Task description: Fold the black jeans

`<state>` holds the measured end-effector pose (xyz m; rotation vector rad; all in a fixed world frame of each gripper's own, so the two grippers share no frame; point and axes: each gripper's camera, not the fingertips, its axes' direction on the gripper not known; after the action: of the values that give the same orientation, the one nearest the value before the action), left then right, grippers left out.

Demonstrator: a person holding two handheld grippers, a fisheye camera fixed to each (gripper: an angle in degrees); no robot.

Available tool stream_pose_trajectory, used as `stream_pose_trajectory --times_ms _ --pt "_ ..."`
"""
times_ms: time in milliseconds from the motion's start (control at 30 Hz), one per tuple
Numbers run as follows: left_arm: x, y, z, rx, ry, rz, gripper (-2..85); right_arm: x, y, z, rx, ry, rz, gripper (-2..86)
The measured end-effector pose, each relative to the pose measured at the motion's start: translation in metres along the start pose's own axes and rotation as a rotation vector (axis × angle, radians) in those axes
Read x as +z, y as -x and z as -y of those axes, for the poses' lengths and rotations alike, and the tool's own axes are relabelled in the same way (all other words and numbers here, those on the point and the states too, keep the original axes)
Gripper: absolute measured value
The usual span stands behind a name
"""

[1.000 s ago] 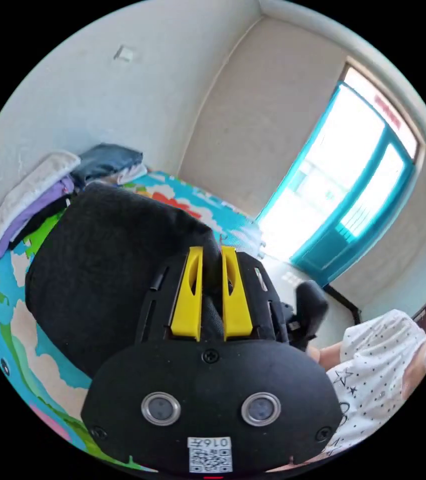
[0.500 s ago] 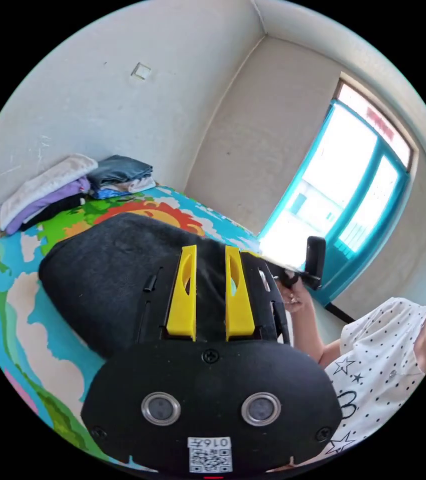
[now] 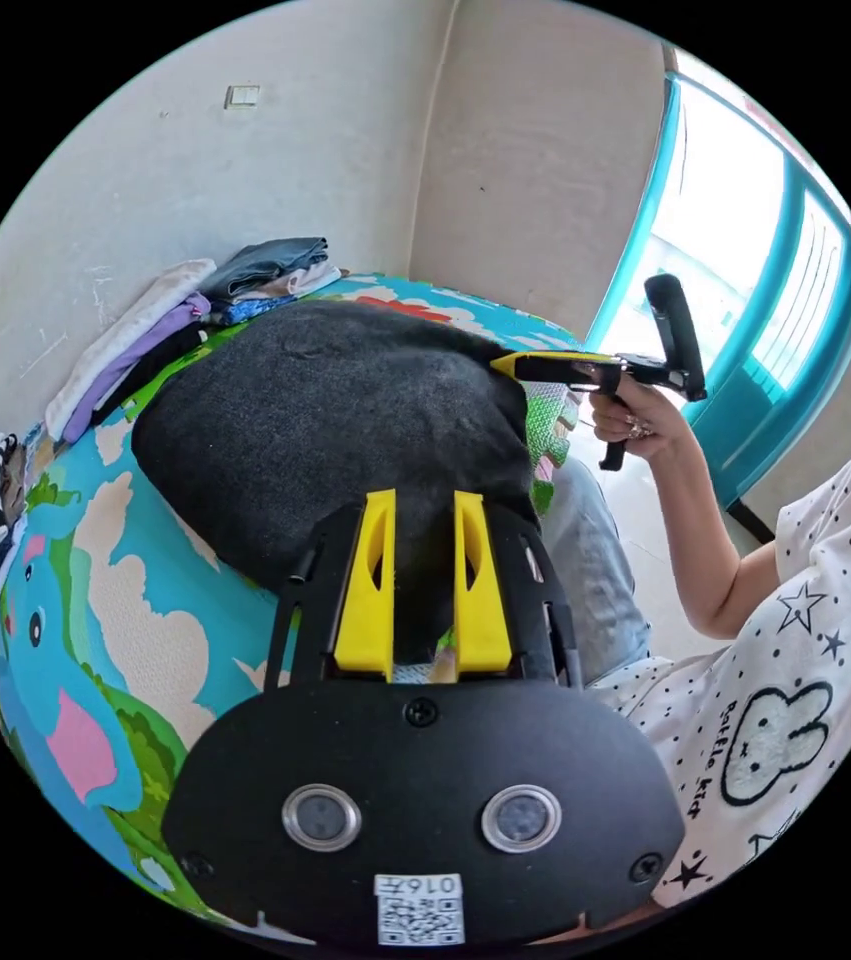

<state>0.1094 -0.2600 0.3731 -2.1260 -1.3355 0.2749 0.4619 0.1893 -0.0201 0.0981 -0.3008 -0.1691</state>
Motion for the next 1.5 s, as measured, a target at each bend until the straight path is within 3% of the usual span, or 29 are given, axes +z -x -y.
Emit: stream_pose_trajectory --times_ms 67,167,400,533,633,767,867,1133,1233,1367,1500 --pt "-0.001 0.003 -0.002 0.012 0.001 -0.016 8.4 0.006 -0.026 -0.017 0.102 -0.038 0.153 4.9" --pt "-0.025 0.018 -0.004 0.004 -0.01 -0.072 7.3 0.001 -0.028 -0.021 0.052 -0.051 0.219 4.8" --pt "-0.112 0.109 0.0 -0.265 -0.197 0.202 4.2 -0.043 0.019 0.052 -0.197 -0.255 0.013 3.0" --pt "-0.096 0.151 0.019 -0.346 -0.148 0.234 3.8 0.023 0.05 0.133 -0.411 -0.04 -0.01 6.4" --pt "-0.072 0.184 0.029 -0.413 -0.12 0.168 4.4 0.087 0.05 0.172 -0.417 0.115 -0.001 7.5" --pt "-0.039 0.212 0.042 -0.428 -0.058 0.1 5.2 0.146 0.048 0.182 -0.445 0.327 0.062 3.2" --pt "-0.022 0.223 0.044 -0.425 -0.034 0.069 4.8 0.176 0.055 0.164 -0.502 0.419 -0.059 1.0" --pt "-0.054 0.197 0.027 -0.413 -0.105 0.064 0.4 0.161 0.062 0.157 -0.404 0.365 -0.087 -0.3" --pt "-0.083 0.147 0.012 -0.261 -0.189 -0.104 -0.7 0.106 0.074 0.133 -0.443 0.232 -0.074 -0.4" --pt "-0.088 0.078 -0.006 -0.109 -0.156 -0.266 -0.8 0.042 0.099 0.066 -0.58 0.133 -0.009 -0.4" --pt "-0.066 0.04 -0.02 -0.067 -0.048 -0.274 -0.2 0.026 0.107 0.01 -0.645 0.202 0.001 -0.4"
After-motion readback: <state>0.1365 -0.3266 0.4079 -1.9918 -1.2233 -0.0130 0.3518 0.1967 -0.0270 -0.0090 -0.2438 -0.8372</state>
